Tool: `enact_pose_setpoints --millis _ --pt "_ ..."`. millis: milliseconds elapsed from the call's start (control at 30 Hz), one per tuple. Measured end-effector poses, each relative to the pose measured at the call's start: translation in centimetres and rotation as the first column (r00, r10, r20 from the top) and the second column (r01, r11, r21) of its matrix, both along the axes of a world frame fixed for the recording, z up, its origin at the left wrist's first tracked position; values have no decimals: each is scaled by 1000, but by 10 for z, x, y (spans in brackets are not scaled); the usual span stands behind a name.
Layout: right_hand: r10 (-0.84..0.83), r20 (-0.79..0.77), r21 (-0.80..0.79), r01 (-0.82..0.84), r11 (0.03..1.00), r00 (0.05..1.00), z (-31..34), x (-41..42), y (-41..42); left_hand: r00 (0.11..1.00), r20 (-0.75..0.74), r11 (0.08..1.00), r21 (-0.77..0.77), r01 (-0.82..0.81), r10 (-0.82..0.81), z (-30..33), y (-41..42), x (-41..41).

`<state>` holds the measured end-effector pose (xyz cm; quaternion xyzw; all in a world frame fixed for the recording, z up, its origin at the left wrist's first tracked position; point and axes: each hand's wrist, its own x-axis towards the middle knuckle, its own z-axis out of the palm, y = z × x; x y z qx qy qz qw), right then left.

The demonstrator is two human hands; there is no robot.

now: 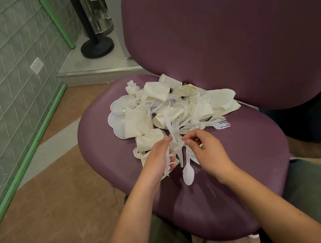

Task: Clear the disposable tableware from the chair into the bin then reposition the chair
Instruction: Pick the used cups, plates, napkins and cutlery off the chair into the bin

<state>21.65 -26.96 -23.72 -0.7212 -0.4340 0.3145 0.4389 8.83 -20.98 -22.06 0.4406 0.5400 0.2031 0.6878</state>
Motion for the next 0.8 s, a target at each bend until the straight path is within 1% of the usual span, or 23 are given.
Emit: enact_pose_setpoints --millis 33,133,200,267,333,433,533,633,667,733,800 --pt "-7 -46 -7 6 1000 999 1 -2 0 1000 3 1000 6 7 -7 0 -1 1" --pt "-21 -248 -1 21 1000 969 8 -10 2 996 -14 996 6 90 -90 0 -5 2" --pt "-21 -323 33 33 999 946 14 -14 2 987 -52 986 49 157 -155 2 -9 3" --pt "-31 -360 66 59 996 932 21 -17 3 984 -51 980 97 175 -171 1 -11 2" --pt "-57 -361 78 91 993 931 25 -16 3 993 8 988 97 117 -119 -1 -8 2" --pt "-72 -330 61 98 993 941 25 -16 0 991 120 998 18 -65 63 0 -3 4" --pt "-31 -333 13 37 999 942 18 -22 -7 946 261 981 -68 -179 191 5 0 3" --pt "-65 -347 -8 66 998 936 7 -34 -11 869 377 946 -166 -278 321 2 6 -2" --pt "-90 -361 -15 90 996 928 3 -38 -12 854 397 940 -186 -285 337 0 7 -4" --pt "-117 -387 -32 114 993 915 -4 -43 -12 859 382 938 -199 -284 341 -2 7 -9" --pt "-93 -384 -55 77 995 919 -9 -47 -12 873 339 931 -232 -283 350 -4 7 -14"
